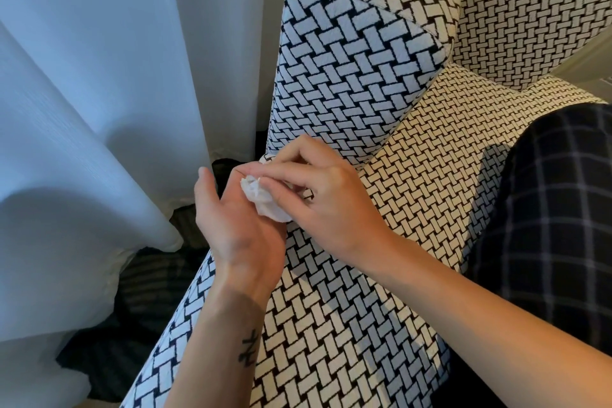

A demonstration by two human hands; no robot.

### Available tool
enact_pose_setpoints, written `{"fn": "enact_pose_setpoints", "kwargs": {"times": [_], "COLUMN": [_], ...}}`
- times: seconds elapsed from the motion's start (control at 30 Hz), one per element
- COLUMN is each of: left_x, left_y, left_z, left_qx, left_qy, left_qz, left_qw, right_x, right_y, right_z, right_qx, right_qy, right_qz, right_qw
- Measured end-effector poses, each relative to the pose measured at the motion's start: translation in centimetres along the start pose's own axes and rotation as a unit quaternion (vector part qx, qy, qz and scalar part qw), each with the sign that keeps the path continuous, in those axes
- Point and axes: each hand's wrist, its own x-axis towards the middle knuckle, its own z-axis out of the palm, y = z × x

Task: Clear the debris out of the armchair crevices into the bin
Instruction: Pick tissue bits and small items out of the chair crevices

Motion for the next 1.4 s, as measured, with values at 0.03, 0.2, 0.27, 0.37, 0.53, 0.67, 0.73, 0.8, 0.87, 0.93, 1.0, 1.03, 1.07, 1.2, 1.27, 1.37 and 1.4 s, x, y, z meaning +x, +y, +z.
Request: {"fn": "enact_pose_setpoints", "kwargs": {"times": [0.03,0.2,0.27,0.37,0.53,0.67,0.73,0.8,0.87,0.93,1.0,1.03,1.07,1.2,1.27,1.37,1.4], "left_x": [0.0,0.0,0.1,0.0,0.5,0.6,0.5,0.3,0.2,0.2,0.3,0.3,0.3,0.3,0.4,0.5,0.5], "left_y": [0.0,0.1,0.1,0.3,0.4,0.6,0.7,0.8,0.9,0.9,0.9,0.9,0.9,0.8,0.8,0.9,0.9], "left_z": [0.1,0.5,0.5,0.6,0.3,0.2,0.3,0.6,0.8,0.8,0.7,0.6,0.6,0.4,0.4,0.5,0.4], "left_qx": [0.003,0.038,0.042,0.032,0.0,-0.029,-0.042,-0.053,-0.068,-0.081,-0.086,-0.083,-0.081,-0.078,-0.082,-0.096,-0.102], "left_qy": [-0.002,0.017,0.024,0.024,0.046,0.056,0.06,0.051,0.044,0.045,0.054,0.06,0.064,0.069,0.067,0.064,0.062], "left_qz": [-0.007,-0.027,-0.038,-0.048,0.006,0.012,0.014,0.026,0.031,0.03,0.029,0.03,0.032,0.038,0.035,0.034,0.034], "left_qw": [1.0,0.999,0.998,0.998,0.999,0.998,0.997,0.997,0.996,0.995,0.994,0.994,0.994,0.994,0.994,0.993,0.992], "right_x": [0.0,-0.3,-0.4,-0.3,-0.3,-0.7,-0.9,-1.0,-0.9,-0.7,-0.4,-0.4,-0.2,0.4,0.9,1.9,2.3], "right_y": [0.0,-1.1,-1.5,-1.8,-1.7,-1.4,-1.3,-1.2,-0.8,0.1,1.1,1.5,1.9,3.0,3.2,3.8,4.0], "right_z": [0.1,0.8,1.2,1.7,1.3,1.1,0.8,0.3,-0.5,-1.2,-1.9,-2.0,-2.1,-1.6,-0.9,-0.3,-0.1], "right_qx": [-0.007,-0.03,-0.02,0.003,0.084,0.105,0.123,0.157,0.189,0.187,0.153,0.127,0.097,-0.013,-0.051,-0.077,-0.072], "right_qy": [0.0,-0.04,-0.03,0.0,-0.004,0.01,0.038,0.071,0.095,0.097,0.059,0.025,-0.015,-0.147,-0.177,-0.192,-0.197], "right_qz": [-0.006,0.009,0.043,0.113,0.162,0.132,0.121,0.118,0.132,0.164,0.208,0.228,0.243,0.266,0.271,0.282,0.291], "right_qw": [1.0,0.999,0.998,0.994,0.983,0.986,0.984,0.978,0.968,0.964,0.964,0.965,0.965,0.953,0.945,0.937,0.934]}}
